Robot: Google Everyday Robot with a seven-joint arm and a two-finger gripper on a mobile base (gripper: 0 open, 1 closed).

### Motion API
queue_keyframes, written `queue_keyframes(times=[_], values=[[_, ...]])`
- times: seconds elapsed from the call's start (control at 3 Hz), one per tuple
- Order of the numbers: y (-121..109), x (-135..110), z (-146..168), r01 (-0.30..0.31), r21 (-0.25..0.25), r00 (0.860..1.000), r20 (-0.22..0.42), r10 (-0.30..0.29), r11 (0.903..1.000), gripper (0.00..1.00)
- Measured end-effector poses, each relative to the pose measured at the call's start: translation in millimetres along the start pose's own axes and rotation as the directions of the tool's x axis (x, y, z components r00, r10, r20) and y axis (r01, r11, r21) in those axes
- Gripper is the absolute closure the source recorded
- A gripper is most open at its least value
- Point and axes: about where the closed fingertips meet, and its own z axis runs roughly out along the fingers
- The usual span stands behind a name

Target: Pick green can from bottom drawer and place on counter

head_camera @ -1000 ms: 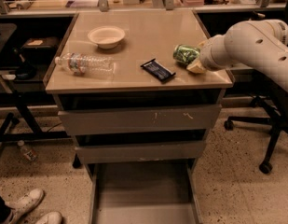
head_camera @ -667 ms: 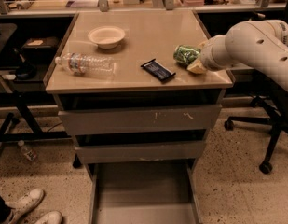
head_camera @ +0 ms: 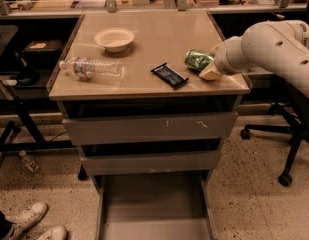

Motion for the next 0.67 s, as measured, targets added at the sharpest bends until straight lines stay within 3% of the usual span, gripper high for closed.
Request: queue_keyframes(times=[0.33, 0.67], values=[[0.0, 0.0, 0.0, 0.000, 0.000, 1.000, 0.000, 0.000, 1.0000, 0.00], [0.0, 0.0, 0.0, 0.000, 0.000, 1.000, 0.000, 0.000, 1.0000, 0.00]])
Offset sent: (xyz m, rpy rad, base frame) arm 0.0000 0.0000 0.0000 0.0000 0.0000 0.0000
